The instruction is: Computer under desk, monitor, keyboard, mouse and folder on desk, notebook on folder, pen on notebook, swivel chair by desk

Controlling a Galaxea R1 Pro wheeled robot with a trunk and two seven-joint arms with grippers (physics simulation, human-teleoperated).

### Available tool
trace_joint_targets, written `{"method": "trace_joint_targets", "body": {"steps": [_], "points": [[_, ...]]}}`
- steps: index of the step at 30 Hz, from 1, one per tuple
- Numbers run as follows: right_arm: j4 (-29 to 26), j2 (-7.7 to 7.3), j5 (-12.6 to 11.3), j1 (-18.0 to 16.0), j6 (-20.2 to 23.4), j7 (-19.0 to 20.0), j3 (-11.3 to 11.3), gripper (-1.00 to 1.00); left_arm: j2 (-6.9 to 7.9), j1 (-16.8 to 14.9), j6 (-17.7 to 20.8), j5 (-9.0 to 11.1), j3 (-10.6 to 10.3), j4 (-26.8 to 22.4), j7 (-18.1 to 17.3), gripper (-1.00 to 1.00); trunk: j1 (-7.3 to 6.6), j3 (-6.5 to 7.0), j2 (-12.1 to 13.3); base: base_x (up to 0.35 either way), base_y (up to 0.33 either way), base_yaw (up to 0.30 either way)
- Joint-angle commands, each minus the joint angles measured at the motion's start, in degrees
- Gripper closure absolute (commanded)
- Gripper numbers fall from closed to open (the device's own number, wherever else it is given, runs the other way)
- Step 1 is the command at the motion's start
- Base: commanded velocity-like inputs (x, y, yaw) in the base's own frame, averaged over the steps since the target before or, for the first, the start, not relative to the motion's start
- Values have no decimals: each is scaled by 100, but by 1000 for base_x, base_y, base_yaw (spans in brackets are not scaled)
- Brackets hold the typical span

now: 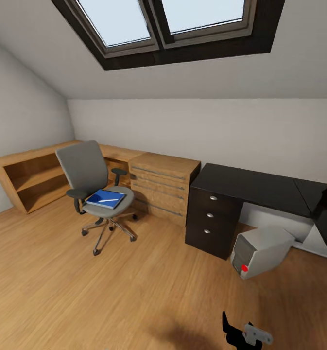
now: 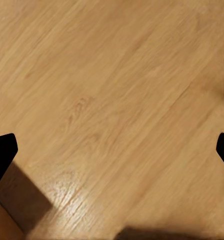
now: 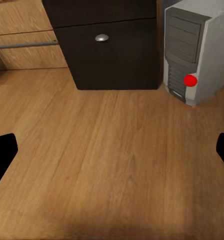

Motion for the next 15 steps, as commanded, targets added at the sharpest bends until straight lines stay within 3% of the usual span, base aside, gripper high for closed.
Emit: {"method": "trace_joint_targets", "body": {"steps": [1,8,15], "points": [[12,3,-42,-7,-17,52,-18,-100,5,-3,-26,55,-33,2,39,-100,-27,14,38,-335,0,-274],[14,13,29,-7,-24,40,-18,-100,5,-3,-20,55,-33,2,39,-100,-180,167,319,-303,0,-257],[12,15,136,-7,-29,24,-18,-100,4,-3,-19,55,-49,107,39,-100,-334,342,600,-51,0,-210]]}}
